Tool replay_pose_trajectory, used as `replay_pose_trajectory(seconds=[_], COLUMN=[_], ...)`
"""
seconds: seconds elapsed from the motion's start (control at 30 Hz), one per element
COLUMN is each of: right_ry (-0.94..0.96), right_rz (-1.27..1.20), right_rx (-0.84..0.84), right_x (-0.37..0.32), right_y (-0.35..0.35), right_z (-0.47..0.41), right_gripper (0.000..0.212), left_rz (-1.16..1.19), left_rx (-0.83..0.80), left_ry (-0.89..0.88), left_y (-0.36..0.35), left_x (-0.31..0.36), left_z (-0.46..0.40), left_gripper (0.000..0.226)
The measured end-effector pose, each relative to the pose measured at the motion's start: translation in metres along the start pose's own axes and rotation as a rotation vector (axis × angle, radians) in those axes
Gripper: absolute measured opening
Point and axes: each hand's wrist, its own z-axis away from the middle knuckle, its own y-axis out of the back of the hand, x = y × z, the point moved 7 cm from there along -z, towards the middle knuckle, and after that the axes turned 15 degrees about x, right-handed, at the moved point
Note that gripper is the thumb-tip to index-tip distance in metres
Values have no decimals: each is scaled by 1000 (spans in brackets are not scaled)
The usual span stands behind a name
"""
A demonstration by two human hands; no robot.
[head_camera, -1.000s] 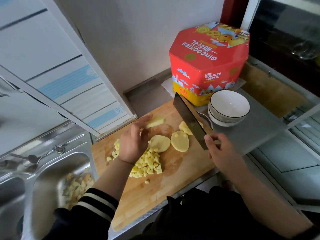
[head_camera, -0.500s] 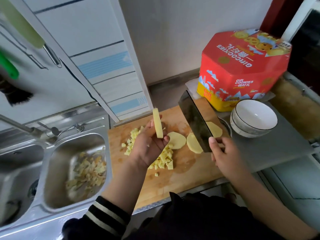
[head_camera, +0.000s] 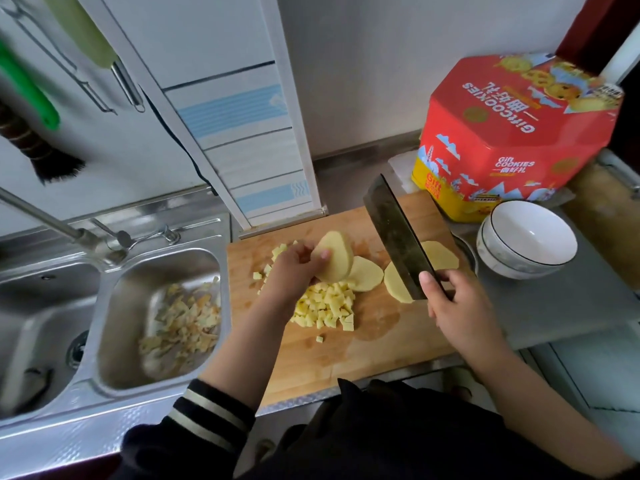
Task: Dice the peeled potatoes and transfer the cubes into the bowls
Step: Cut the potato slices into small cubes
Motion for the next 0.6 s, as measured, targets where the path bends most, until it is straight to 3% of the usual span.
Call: replay_pose_trajectory(seconds=[0.07, 0.17, 0.3, 0.4, 0.5, 0.6], right_ry=[-30, -31, -18, -14, -20, -53], right_rz=[-30, -50, -74, -79, -54, -99], right_rx=[2, 37, 89, 111, 113, 79], right_x=[6, 10, 18, 29, 35, 38], right_y=[1, 4, 11, 16, 18, 16], right_z=[-4, -8, -11, -12, -8, -4], right_gripper=[44, 59, 47, 55, 50, 36], left_rz=[-411, -731, -1063, -1240, -1417, -1449], left_rx=[18, -60, -239, -401, -416, -446], left_ry=[-250, -428, -535, -519, -535, -611], left_y=[-9, -49, -98, -118, -127, -127], left_x=[19, 36, 19, -9, -28, -30], left_z=[-14, -36, -64, -75, -83, -85], left_gripper=[19, 26, 26, 26, 34, 43])
